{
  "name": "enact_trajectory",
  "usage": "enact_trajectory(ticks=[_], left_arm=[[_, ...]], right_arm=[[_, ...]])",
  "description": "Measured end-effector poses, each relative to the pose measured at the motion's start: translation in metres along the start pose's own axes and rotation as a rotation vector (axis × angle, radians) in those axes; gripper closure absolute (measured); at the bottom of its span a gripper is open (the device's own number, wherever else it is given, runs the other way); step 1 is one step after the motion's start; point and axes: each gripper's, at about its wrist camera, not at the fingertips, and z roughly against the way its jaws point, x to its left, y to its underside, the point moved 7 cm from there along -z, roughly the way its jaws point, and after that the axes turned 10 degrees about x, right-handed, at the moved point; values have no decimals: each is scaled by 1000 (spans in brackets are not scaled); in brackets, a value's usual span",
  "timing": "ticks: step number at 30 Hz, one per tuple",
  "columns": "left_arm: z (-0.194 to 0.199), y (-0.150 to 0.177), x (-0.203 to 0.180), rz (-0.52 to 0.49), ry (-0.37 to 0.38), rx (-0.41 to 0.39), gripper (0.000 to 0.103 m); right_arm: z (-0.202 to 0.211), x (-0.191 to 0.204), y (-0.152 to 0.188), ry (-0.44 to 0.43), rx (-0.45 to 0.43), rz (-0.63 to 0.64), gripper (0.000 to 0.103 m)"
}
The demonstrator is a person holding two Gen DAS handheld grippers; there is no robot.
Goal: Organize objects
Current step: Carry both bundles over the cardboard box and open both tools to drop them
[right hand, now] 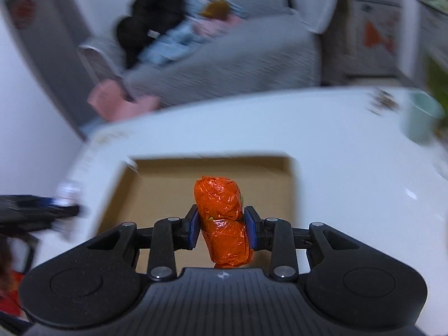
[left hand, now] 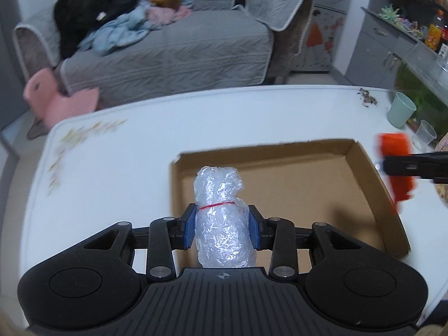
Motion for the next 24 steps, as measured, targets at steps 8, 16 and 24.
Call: enact_trajectory(ticks=[8, 16, 24], left_arm=[[-73, 3, -5, -117, -66, 16, 59], [-86, -1, -1, -87, -45, 30, 59], [-85, -1, -1, -110, -112, 22, 56]], right_arm=[[-82, 34, -27, -60, 97, -20, 73], [-89, 45, -22, -33, 160, -12, 73], [-104, 47, -26, -48, 193, -47, 70]])
